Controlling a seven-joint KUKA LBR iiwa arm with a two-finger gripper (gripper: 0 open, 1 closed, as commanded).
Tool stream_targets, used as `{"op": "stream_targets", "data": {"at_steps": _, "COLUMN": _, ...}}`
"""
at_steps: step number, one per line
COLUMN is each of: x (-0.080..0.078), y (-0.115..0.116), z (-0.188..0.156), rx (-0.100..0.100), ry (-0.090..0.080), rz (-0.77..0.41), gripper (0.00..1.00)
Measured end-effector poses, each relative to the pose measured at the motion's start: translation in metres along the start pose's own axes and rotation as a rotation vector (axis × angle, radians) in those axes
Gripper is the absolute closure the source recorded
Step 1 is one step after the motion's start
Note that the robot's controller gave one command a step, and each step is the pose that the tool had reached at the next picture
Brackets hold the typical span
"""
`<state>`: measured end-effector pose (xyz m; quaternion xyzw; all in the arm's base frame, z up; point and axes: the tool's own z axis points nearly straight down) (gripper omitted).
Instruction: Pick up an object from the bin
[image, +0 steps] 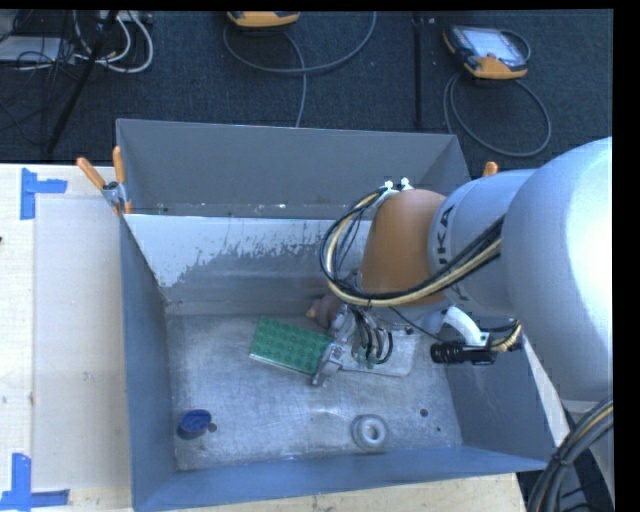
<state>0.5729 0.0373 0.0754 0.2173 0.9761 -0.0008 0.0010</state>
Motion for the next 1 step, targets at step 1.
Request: {"op": "stream_targets", "data": {"at_steps": 1, "x": 0.016, "y": -0.0039, "z": -0.1569, "rx": -0.005, "ry": -0.004, "rz": -0.029, "gripper": 1.0}}
